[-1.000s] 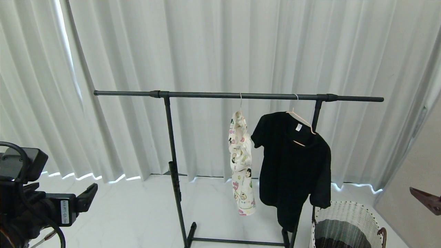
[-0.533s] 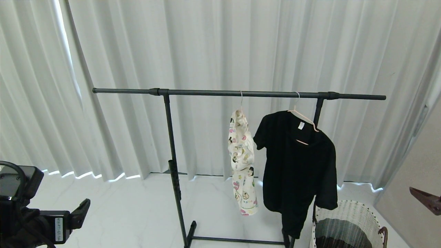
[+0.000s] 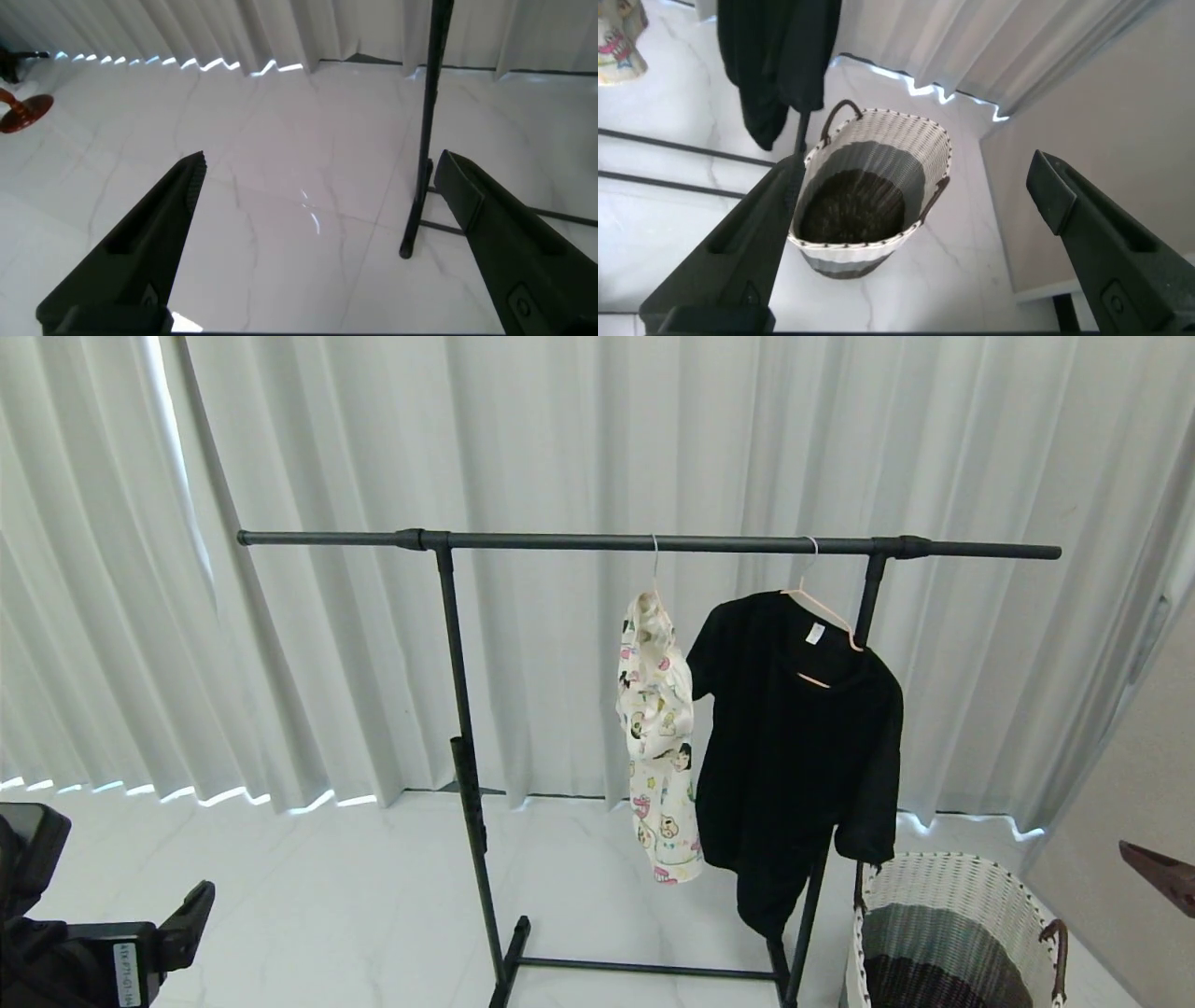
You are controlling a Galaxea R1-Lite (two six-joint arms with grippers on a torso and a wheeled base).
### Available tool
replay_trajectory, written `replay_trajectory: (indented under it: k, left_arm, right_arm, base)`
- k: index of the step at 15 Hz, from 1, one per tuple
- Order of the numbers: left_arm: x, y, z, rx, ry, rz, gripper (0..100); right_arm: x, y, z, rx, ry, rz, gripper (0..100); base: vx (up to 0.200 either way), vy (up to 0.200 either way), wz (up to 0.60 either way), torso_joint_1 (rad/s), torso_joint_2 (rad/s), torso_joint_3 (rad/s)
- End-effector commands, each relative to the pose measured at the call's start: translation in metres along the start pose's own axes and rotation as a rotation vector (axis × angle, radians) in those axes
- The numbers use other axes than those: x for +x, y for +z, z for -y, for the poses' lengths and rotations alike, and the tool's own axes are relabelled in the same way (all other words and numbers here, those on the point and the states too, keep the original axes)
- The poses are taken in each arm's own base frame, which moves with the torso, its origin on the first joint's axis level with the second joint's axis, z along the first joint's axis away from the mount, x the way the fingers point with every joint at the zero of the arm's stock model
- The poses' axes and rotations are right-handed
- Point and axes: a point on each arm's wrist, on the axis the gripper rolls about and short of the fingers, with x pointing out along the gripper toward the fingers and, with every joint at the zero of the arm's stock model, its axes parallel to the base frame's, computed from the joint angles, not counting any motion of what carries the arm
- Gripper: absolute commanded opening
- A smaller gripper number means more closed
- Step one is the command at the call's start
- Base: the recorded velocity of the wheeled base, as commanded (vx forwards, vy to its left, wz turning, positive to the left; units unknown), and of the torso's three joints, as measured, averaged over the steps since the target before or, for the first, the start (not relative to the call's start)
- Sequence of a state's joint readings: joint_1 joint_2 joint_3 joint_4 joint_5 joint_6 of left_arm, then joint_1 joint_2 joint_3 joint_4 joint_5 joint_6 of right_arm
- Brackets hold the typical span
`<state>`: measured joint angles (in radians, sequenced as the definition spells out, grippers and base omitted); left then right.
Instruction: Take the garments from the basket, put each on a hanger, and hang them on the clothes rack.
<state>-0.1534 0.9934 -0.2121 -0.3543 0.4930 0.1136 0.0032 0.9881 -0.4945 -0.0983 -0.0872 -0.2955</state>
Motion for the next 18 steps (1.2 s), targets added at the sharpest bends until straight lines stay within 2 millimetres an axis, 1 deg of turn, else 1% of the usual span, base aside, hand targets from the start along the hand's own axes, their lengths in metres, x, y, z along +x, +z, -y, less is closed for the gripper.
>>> replay_trajectory:
  k: [1,3,4,5,7,9,11,13,15,16,18]
  left_arm:
    - [-0.008,-0.005,-0.004,-0.013,0.004,0.027,100]
    - [-0.015,-0.018,-0.006,-0.007,0.014,0.034,100]
    - [-0.017,-0.021,-0.007,-0.002,0.023,0.037,100]
    - [-0.025,-0.031,-0.010,0.005,0.031,0.064,100]
    - [-0.033,-0.042,-0.014,0.021,0.041,0.100,100]
    - [-0.044,-0.061,-0.018,0.072,0.097,0.139,100]
    - [-0.053,-0.070,-0.022,0.072,0.106,0.168,100]
    - [-0.061,-0.084,-0.025,0.061,0.109,0.189,100]
    - [-0.073,-0.104,-0.029,0.055,0.116,0.249,100]
    - [-0.075,-0.104,-0.030,0.047,0.120,0.263,100]
    - [-0.078,-0.107,-0.031,0.015,0.126,0.307,100]
  right_arm:
    - [-0.002,-0.003,0.001,0.005,-0.010,-0.001,100]
    - [-0.006,-0.009,-0.001,0.005,-0.010,-0.002,100]
    - [-0.008,-0.011,-0.001,0.006,-0.011,0.001,100]
    - [-0.009,-0.015,-0.003,0.005,-0.010,-0.004,100]
    - [-0.010,-0.019,-0.004,0.006,-0.008,-0.010,100]
    - [-0.010,-0.027,-0.005,0.016,-0.014,-0.034,100]
    - [-0.013,-0.036,-0.006,0.028,-0.023,-0.037,100]
    - [-0.018,-0.046,-0.009,0.044,-0.030,-0.031,100]
    - [-0.024,-0.052,-0.011,0.076,-0.034,-0.017,100]
    - [-0.027,-0.056,-0.012,0.081,-0.035,-0.011,100]
    - [-0.035,-0.071,-0.016,0.084,-0.041,0.016,100]
  base:
    - [0.000,0.000,0.00,-0.227,0.51,0.290]
    - [0.000,0.000,0.00,-0.215,0.51,0.286]
    - [0.000,0.000,0.00,-0.212,0.49,0.281]
    - [0.000,0.000,0.00,-0.198,0.50,0.276]
    - [0.000,0.000,0.00,-0.195,0.49,0.293]
    - [0.000,0.000,0.00,-0.181,0.47,0.281]
    - [0.000,0.000,0.00,-0.176,0.48,0.293]
    - [0.000,0.000,0.00,-0.163,0.47,0.300]
    - [0.000,0.000,0.00,-0.151,0.46,0.310]
    - [0.000,0.000,0.00,-0.139,0.46,0.320]
    - [0.000,0.000,0.00,-0.005,0.17,0.085]
